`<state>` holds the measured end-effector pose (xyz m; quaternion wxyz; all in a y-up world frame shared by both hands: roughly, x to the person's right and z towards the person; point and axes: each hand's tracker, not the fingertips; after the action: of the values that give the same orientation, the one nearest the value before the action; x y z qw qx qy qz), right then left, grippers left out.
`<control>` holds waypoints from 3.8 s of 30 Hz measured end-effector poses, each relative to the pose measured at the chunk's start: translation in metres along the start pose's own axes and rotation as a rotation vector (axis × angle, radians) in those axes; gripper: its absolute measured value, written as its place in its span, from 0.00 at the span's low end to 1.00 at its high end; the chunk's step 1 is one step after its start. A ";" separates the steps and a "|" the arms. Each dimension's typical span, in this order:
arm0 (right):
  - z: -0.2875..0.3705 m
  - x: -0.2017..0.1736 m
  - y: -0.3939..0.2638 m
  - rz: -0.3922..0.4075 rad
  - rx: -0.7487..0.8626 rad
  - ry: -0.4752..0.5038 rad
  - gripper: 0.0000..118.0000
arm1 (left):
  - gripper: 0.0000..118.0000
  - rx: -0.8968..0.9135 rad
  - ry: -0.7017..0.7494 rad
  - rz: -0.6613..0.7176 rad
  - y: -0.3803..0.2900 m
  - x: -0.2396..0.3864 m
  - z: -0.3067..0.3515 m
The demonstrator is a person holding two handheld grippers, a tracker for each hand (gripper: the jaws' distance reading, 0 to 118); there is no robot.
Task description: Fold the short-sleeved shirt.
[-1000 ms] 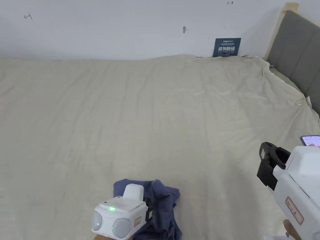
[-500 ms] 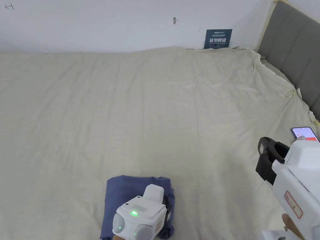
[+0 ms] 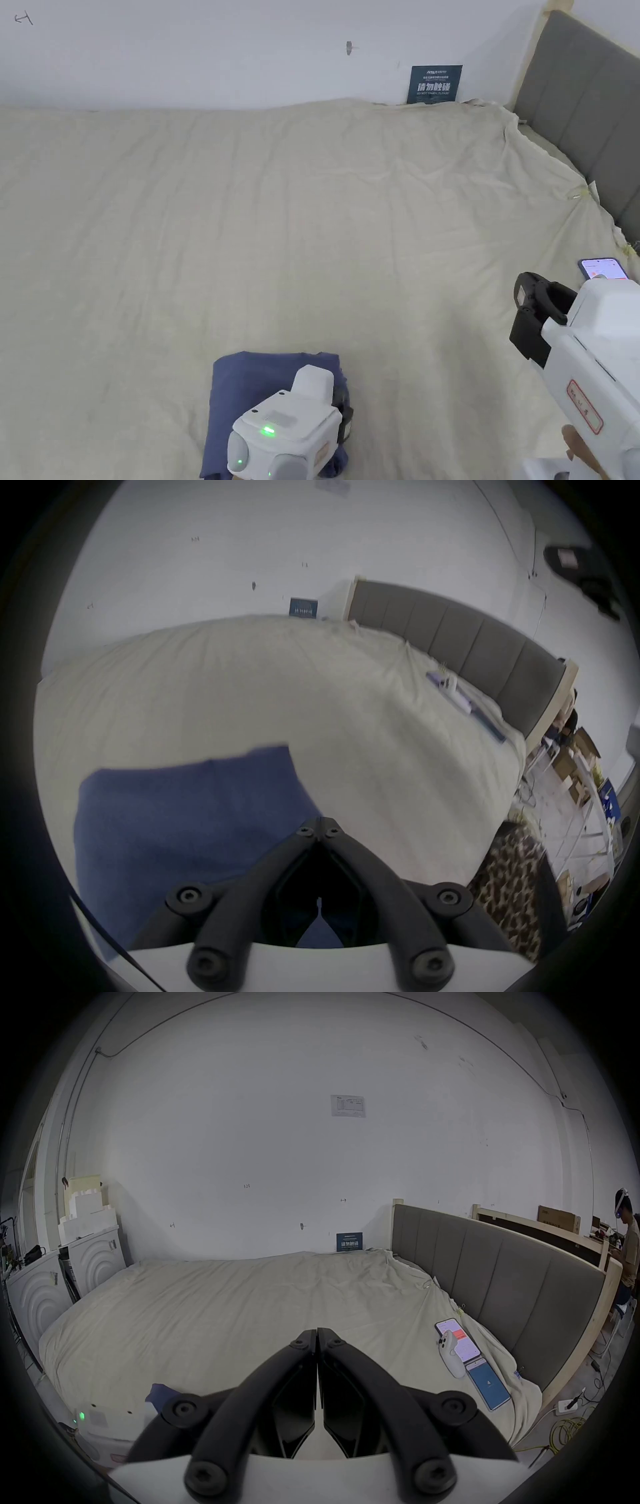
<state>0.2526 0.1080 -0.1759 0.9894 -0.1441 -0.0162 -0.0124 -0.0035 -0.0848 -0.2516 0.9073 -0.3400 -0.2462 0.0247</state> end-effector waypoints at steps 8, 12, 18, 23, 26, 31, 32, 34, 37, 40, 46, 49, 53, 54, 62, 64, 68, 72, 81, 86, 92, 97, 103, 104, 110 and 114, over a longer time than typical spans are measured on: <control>0.006 -0.016 0.016 0.002 0.054 0.024 0.00 | 0.00 0.247 0.038 0.029 0.066 -0.023 0.071; 0.008 -0.027 0.025 0.004 0.092 0.043 0.00 | 0.00 0.361 0.112 -0.001 0.093 -0.037 0.109; 0.010 -0.044 0.035 0.006 0.158 0.065 0.00 | 0.00 0.513 0.243 -0.032 0.118 -0.059 0.162; 0.009 -0.057 0.038 0.012 0.206 0.079 0.00 | 0.00 0.629 0.355 -0.028 0.118 -0.078 0.192; 0.008 -0.064 0.038 0.021 0.216 0.089 0.00 | 0.00 0.656 0.393 -0.005 0.116 -0.090 0.207; 0.007 -0.073 0.035 0.030 0.231 0.094 0.00 | 0.00 0.682 0.464 -0.002 0.108 -0.104 0.225; 0.007 -0.074 0.034 0.029 0.235 0.093 0.00 | 0.00 0.693 0.472 0.004 0.106 -0.106 0.228; 0.007 -0.076 0.033 0.029 0.237 0.092 0.00 | 0.00 0.690 0.498 0.009 0.104 -0.109 0.231; 0.006 -0.076 0.032 0.026 0.235 0.096 0.00 | 0.00 0.692 0.504 0.027 0.101 -0.114 0.234; 0.006 -0.077 0.032 0.027 0.237 0.097 0.00 | 0.00 0.695 0.512 0.033 0.099 -0.114 0.234; 0.006 -0.076 0.031 0.029 0.238 0.099 0.00 | 0.00 0.689 0.505 0.038 0.098 -0.113 0.233; 0.006 -0.077 0.031 0.032 0.236 0.101 0.00 | 0.00 0.687 0.498 0.038 0.098 -0.112 0.232; 0.003 -0.084 0.030 0.032 0.230 0.107 0.00 | 0.00 0.680 0.493 0.040 0.098 -0.112 0.231; 0.002 -0.086 0.028 0.030 0.227 0.110 0.00 | 0.00 0.679 0.489 0.044 0.098 -0.112 0.231; -0.028 -0.124 -0.007 0.030 0.128 0.165 0.00 | 0.00 0.652 0.474 0.074 0.090 -0.124 0.229; -0.038 -0.135 -0.023 0.026 0.083 0.175 0.00 | 0.00 0.640 0.473 0.077 0.088 -0.128 0.228; -0.060 -0.156 -0.059 0.035 0.003 0.185 0.00 | 0.00 0.617 0.474 0.088 0.082 -0.138 0.226; -0.088 -0.169 -0.101 0.024 -0.085 0.186 0.00 | 0.00 0.594 0.472 0.111 0.075 -0.149 0.222; -0.120 -0.192 -0.180 0.055 -0.261 0.159 0.00 | 0.00 0.527 0.471 0.136 0.061 -0.167 0.211; -0.136 -0.192 -0.209 0.055 -0.324 0.112 0.00 | 0.00 0.491 0.455 0.143 0.051 -0.169 0.203; -0.143 -0.196 -0.227 0.095 -0.327 0.099 0.00 | 0.00 0.400 0.387 0.199 0.037 -0.169 0.186; -0.141 -0.188 -0.229 0.067 -0.328 0.118 0.00 | 0.26 0.184 0.224 0.338 0.025 -0.177 0.151; -0.141 -0.185 -0.225 0.044 -0.346 0.135 0.00 | 0.75 -0.156 -0.053 0.577 0.003 -0.199 0.083; -0.141 -0.185 -0.224 0.041 -0.350 0.137 0.00 | 0.75 -0.189 -0.065 0.588 0.001 -0.201 0.075; -0.141 -0.181 -0.222 0.032 -0.362 0.148 0.00 | 0.75 -0.341 -0.141 0.570 -0.001 -0.206 0.029; -0.141 -0.180 -0.222 0.039 -0.364 0.155 0.00 | 0.64 -0.348 -0.205 0.523 0.006 -0.205 0.015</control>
<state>0.0700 -0.1411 -0.2548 0.9454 -0.3193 0.0653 -0.0071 -0.1899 -0.1148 -0.3333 0.7690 -0.5373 -0.2411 0.2486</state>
